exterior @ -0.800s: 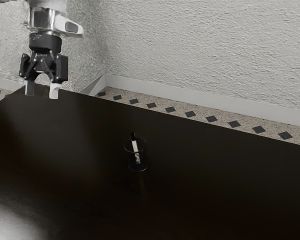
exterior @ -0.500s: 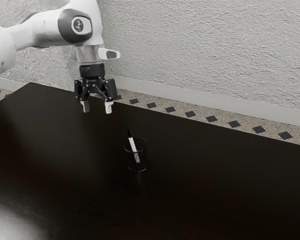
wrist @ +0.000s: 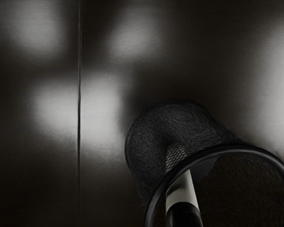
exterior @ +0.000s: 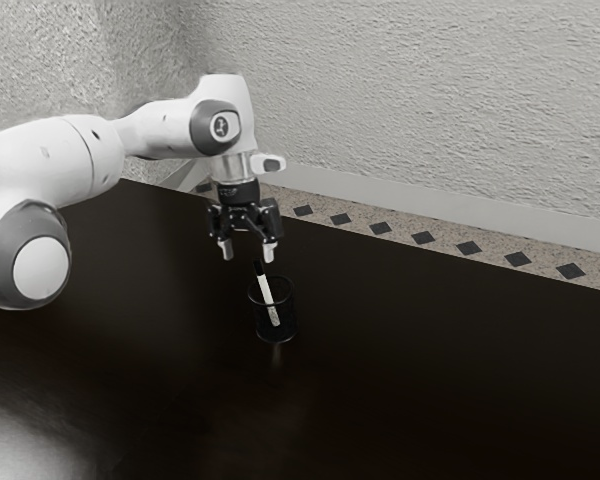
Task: Take the marker out of the pen holder and place it to the left of the pen holder.
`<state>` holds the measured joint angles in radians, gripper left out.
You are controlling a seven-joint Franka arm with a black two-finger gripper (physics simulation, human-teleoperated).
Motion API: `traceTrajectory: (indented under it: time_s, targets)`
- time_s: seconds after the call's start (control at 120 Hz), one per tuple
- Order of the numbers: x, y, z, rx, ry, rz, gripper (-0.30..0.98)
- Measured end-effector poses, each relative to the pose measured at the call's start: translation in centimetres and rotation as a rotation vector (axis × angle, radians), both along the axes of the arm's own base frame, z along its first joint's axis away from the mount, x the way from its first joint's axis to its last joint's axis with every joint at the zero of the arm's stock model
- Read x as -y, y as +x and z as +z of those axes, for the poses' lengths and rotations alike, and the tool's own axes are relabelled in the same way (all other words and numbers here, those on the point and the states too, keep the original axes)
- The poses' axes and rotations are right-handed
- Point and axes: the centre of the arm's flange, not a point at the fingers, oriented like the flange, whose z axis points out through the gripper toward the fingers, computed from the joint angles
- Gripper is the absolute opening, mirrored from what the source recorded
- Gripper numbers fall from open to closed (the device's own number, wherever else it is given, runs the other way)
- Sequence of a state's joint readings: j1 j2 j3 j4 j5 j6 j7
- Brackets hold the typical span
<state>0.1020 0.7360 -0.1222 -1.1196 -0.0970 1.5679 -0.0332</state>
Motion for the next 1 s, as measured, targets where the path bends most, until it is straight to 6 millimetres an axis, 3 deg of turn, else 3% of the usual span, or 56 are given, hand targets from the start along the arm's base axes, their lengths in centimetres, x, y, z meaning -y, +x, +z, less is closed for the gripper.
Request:
traceTrajectory:
  time_s: [0.15,0.275,0.617,1.0]
  targets:
    - [0.5,0.3,-1.5,-0.004,0.004,-0.003,0.66]
    - [1.1,0.4,-2.2,-0.005,0.006,-0.005,0.51]
    - [2.4,0.6,-2.1,0.006,0.000,-0.007,0.27]
    - [2.7,0.8,-1.4,0.021,-0.002,0.004,0.18]
